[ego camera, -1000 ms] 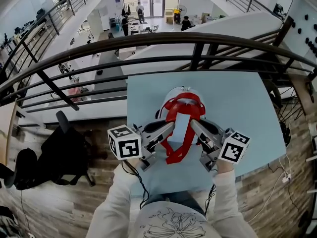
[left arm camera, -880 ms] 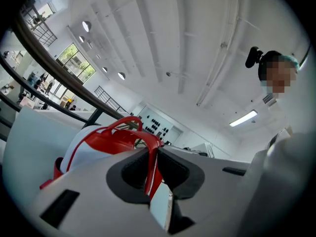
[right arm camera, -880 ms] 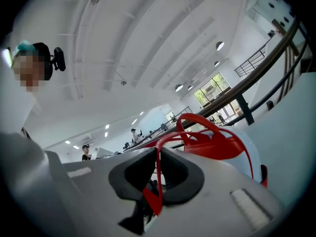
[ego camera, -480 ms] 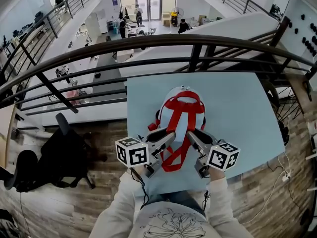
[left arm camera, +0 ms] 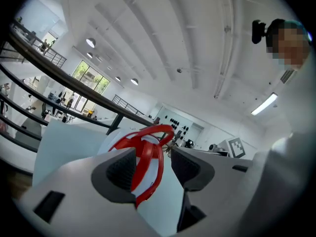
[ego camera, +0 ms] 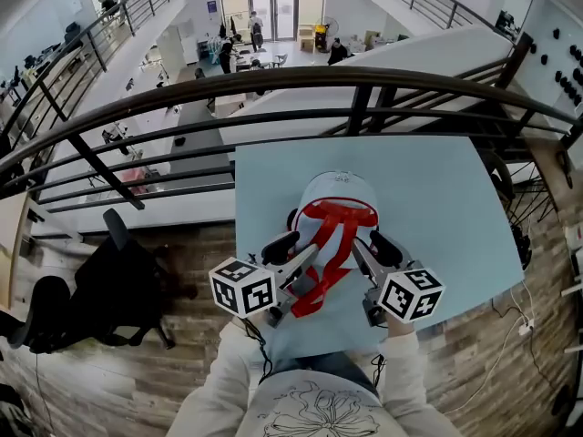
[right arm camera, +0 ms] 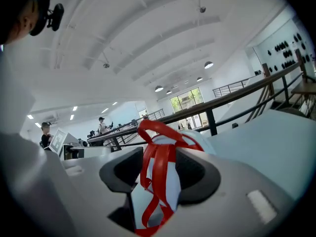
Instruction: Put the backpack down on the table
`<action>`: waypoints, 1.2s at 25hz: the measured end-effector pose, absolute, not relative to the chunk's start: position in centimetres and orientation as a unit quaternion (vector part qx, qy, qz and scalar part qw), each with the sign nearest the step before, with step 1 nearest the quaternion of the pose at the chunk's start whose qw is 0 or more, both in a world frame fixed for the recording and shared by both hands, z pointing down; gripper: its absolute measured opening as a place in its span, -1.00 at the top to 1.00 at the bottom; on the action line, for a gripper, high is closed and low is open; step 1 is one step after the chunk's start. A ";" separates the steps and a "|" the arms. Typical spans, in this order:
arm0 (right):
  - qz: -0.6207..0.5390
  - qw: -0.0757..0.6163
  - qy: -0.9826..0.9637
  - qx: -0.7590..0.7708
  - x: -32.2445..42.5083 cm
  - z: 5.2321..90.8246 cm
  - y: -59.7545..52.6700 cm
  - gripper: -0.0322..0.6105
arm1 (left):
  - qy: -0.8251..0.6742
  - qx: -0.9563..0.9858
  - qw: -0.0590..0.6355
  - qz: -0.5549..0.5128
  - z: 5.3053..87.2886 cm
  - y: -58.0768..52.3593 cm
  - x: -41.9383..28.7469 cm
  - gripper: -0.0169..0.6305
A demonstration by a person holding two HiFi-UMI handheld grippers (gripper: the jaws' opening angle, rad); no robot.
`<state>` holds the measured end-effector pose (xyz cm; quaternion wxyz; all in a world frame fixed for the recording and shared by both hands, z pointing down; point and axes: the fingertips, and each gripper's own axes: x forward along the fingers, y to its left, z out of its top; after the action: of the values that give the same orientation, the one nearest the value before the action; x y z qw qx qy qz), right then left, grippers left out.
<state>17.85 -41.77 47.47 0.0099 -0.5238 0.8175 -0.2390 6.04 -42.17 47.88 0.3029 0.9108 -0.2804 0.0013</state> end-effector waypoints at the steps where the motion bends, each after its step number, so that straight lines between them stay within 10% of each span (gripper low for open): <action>1: -0.229 0.012 0.818 -0.527 18.0 46.8 -41.8 0.27 | -0.284 0.911 0.298 -0.005 47.3 -42.3 5.8 0.31; 15: -0.125 0.041 0.825 -0.549 18.3 38.9 -42.6 0.30 | -0.367 0.915 0.164 -0.031 39.0 -44.2 6.1 0.60; 22: -0.074 0.063 0.801 -0.590 19.6 37.0 -43.0 0.81 | -0.445 0.886 0.123 -0.046 37.4 -45.5 4.5 0.87; 30: -0.060 0.072 0.789 -0.607 20.3 36.2 -43.2 0.87 | -0.488 0.866 0.096 -0.039 37.1 -45.7 3.6 0.93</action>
<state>20.30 -43.21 36.22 0.0716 -0.6067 0.7895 -0.0598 3.61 -45.66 37.08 0.0960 0.8665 -0.4883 -0.0388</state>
